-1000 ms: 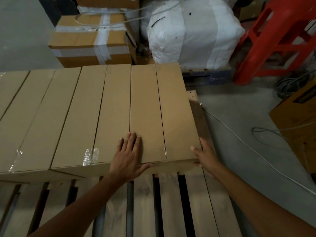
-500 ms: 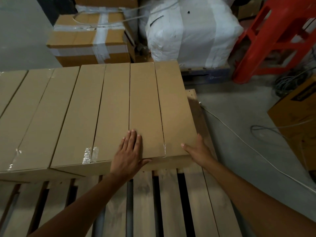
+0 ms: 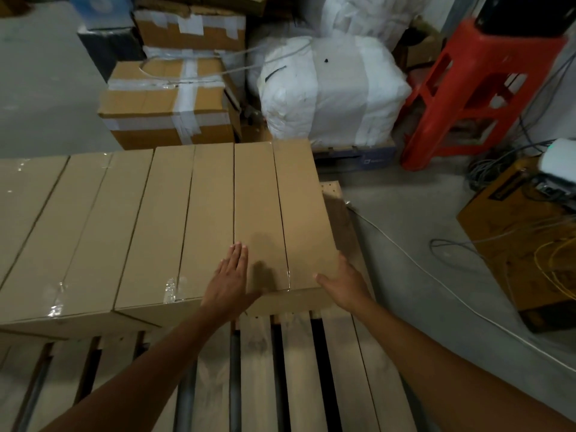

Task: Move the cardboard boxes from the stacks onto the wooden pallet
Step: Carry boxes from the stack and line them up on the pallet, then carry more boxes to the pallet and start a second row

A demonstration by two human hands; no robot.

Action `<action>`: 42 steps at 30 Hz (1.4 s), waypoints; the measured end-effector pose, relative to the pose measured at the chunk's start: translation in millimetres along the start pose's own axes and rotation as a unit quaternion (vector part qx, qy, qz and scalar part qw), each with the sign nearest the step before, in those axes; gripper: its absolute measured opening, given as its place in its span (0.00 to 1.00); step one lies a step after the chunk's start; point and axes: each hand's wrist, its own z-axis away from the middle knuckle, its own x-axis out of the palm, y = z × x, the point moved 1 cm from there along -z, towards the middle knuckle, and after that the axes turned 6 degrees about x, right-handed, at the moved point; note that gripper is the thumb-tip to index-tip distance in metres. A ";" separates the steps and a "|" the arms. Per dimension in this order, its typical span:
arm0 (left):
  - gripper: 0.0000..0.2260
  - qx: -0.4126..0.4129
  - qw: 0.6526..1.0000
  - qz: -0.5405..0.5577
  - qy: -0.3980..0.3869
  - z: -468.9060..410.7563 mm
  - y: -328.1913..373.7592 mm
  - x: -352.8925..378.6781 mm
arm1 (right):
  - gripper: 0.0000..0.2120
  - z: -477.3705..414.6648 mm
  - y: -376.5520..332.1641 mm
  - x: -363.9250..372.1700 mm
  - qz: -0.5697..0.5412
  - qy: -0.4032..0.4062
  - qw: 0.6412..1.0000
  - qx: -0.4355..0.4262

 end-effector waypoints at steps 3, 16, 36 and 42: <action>0.42 -0.003 0.997 0.039 0.068 18.6 22.7 -52.9 | 0.40 38.0 -26.5 -24.0 -0.028 0.015 0.999 -0.033; 0.33 -0.010 0.957 0.164 0.238 226.7 97.8 -283.8 | 0.32 328.2 -161.4 -126.5 -0.190 0.068 0.970 -0.133; 0.29 -0.068 0.925 0.195 0.320 637.1 146.4 -327.7 | 0.30 701.6 -113.5 -81.4 -0.195 0.001 0.949 -0.246; 0.30 -0.113 0.912 0.194 0.342 729.0 169.0 -312.0 | 0.28 773.5 -98.1 -49.0 -0.165 -0.054 0.941 -0.291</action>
